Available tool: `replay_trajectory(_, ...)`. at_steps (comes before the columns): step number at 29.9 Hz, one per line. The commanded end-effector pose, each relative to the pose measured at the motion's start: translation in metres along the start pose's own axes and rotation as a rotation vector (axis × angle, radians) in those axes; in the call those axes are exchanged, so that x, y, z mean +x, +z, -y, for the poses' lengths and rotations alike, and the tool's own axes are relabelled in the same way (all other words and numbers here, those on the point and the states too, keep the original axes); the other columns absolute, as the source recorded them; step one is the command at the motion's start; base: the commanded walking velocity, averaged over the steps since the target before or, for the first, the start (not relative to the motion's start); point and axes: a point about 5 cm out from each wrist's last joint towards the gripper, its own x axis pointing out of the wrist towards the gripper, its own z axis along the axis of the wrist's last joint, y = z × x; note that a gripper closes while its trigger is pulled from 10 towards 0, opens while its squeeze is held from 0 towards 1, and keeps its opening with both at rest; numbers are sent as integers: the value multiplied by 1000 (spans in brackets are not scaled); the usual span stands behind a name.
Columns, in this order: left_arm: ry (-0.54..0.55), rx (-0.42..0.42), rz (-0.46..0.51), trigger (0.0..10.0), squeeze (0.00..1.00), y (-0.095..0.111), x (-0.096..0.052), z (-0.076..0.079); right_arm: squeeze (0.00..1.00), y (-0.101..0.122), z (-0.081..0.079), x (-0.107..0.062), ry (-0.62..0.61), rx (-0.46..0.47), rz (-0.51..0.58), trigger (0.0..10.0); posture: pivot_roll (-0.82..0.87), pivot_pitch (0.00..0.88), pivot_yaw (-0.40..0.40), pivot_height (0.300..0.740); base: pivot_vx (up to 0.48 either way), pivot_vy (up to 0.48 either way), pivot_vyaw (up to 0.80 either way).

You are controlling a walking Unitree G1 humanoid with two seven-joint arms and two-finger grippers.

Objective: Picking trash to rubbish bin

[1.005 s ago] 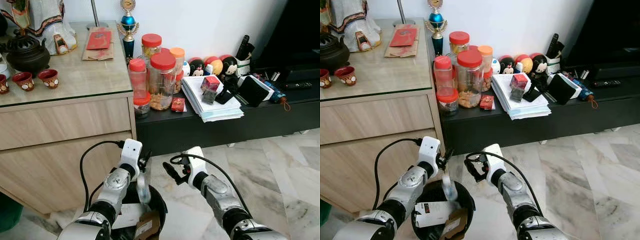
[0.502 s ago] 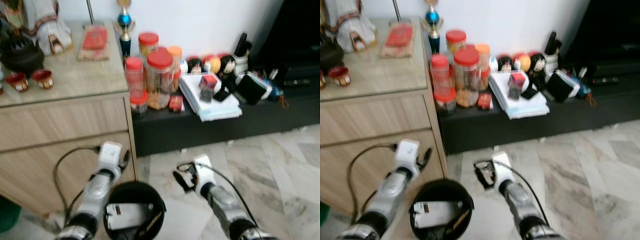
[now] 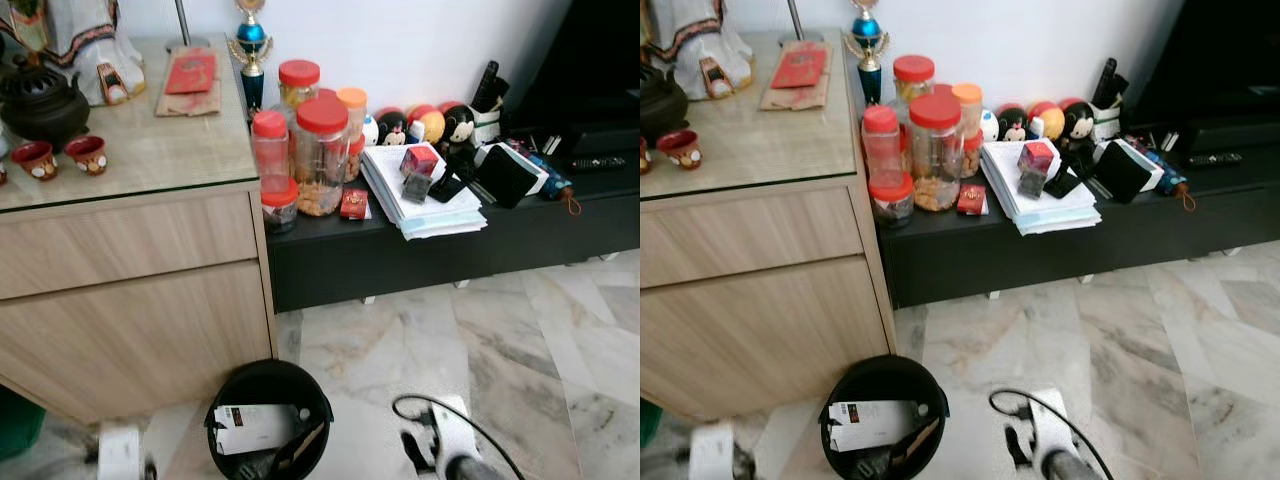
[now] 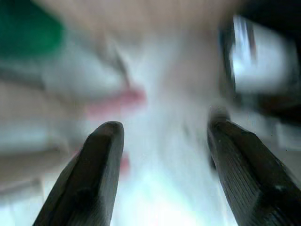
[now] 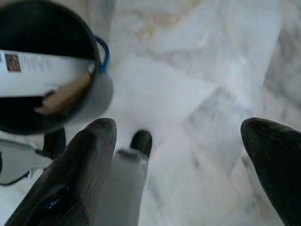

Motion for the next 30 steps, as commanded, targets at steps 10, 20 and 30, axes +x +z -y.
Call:
replay_trajectory(10,-61,51,-98,10000,0,-12,-2,18,0,-10,5,-3,-36,26,-36,10000,25,98,-54,740,0,0,0)
replay_trajectory(20,-92,72,-77,10000,0,-2,1,24,0,3,1,1,-29,34,-4,10000,15,70,-46,740,0,0,0)
replay_trajectory(30,-111,75,-98,10000,0,-10,-2,29,0,-3,2,0,-28,35,-23,10000,9,53,-48,740,-24,0,0)
